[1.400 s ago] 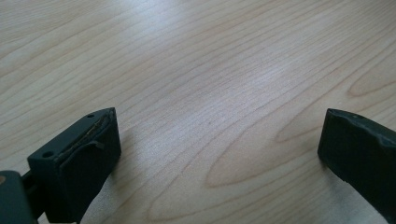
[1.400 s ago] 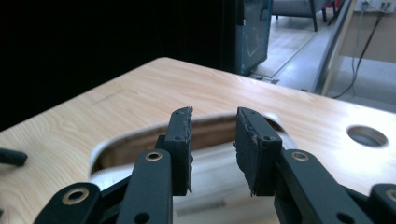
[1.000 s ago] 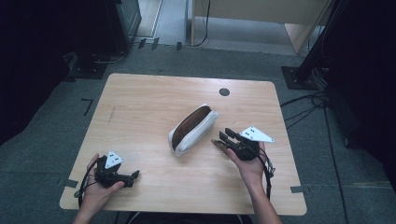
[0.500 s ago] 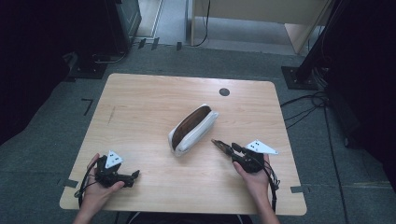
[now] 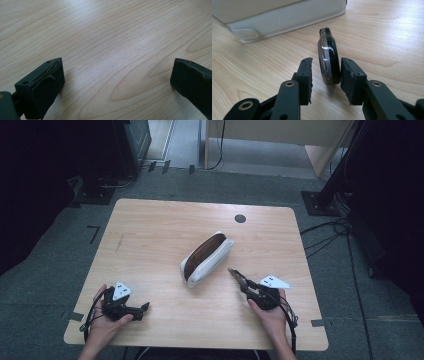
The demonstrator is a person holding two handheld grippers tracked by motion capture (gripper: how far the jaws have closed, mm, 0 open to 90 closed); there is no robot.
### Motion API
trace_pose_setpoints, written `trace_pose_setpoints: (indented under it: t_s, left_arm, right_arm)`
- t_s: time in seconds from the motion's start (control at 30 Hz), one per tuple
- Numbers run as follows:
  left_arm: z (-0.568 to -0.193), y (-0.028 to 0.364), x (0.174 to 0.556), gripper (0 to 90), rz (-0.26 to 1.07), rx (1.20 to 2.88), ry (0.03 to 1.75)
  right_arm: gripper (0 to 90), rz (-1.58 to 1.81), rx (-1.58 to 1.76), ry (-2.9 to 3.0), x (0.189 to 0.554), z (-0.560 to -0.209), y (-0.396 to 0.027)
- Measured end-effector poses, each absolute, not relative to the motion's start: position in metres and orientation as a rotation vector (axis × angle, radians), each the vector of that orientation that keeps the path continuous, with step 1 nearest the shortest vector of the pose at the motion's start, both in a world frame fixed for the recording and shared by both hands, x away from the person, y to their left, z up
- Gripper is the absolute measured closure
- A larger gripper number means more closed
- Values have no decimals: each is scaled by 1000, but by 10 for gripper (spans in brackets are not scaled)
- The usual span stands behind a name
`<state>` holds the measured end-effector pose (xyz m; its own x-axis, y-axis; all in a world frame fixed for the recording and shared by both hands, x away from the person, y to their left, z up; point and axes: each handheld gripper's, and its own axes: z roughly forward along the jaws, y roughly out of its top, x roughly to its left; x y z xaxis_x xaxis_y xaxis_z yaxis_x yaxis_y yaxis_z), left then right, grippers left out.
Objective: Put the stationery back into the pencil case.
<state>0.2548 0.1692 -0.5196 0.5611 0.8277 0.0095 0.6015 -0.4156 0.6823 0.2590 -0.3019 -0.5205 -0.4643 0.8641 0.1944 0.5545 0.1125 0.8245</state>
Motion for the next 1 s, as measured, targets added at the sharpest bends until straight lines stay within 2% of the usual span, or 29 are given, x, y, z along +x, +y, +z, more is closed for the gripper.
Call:
trace_pose_setpoints:
  t_s: [0.8, 0.9, 1.0]
  left_arm:
    - [-520, 169, 255, 0, 462, 2161, 1140]
    - [-520, 169, 255, 0, 461, 2161, 1140]
    - [-520, 169, 255, 0, 461, 2160, 1141]
  right_arm:
    - [670, 1177, 1424, 2071, 255, -521, -295]
    - [724, 1172, 1417, 2060, 256, -521, -293]
    - [740, 1183, 1402, 2049, 254, -521, -293]
